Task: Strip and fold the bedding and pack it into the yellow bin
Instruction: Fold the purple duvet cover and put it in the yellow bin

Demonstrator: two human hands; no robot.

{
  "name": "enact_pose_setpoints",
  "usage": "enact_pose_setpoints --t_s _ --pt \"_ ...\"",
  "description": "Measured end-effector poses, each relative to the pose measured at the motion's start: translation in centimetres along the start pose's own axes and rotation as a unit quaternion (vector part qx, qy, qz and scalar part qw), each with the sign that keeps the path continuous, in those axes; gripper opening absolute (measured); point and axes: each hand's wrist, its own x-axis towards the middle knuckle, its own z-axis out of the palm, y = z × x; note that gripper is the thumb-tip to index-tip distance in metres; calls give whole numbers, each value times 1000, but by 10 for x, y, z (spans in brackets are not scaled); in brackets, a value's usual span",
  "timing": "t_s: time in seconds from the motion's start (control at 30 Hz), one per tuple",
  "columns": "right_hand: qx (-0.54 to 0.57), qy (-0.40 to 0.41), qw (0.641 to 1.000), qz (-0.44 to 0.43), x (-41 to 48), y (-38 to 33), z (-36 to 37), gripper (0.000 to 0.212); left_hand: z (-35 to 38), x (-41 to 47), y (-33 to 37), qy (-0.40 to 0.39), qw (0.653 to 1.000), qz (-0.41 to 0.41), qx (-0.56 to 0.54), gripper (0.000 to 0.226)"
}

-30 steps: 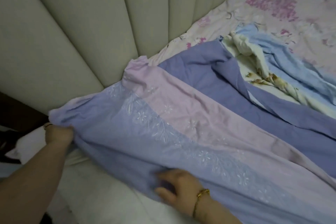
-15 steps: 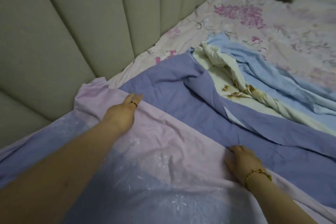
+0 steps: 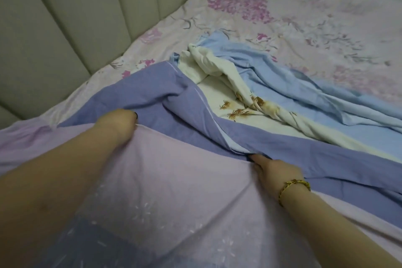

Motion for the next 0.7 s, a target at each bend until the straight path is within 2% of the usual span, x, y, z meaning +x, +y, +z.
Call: enact_pose_setpoints --t_s 0.17,0.23,0.3,0.37,0.47,0.53,0.7 --pt "-11 40 998 36 40 18 -27 46 -28 27 26 159 986 4 -46 30" --pt "6 74 995 71 55 34 -43 45 -51 44 40 252 964 34 -80 28" --pt "-42 136 985 96 69 47 -59 45 -71 62 54 315 941 78 -100 27" --pt "-89 183 974 97 83 58 -64 44 -75 74 67 302 941 118 -97 31" --pt "-125 166 973 98 102 64 -49 43 -34 85 76 180 977 115 -26 56" --pt "-131 160 974 94 111 65 -27 45 9 87 74 115 989 91 -2 62" --pt "-136 203 963 111 124 69 -12 47 33 99 69 101 992 74 -29 61"
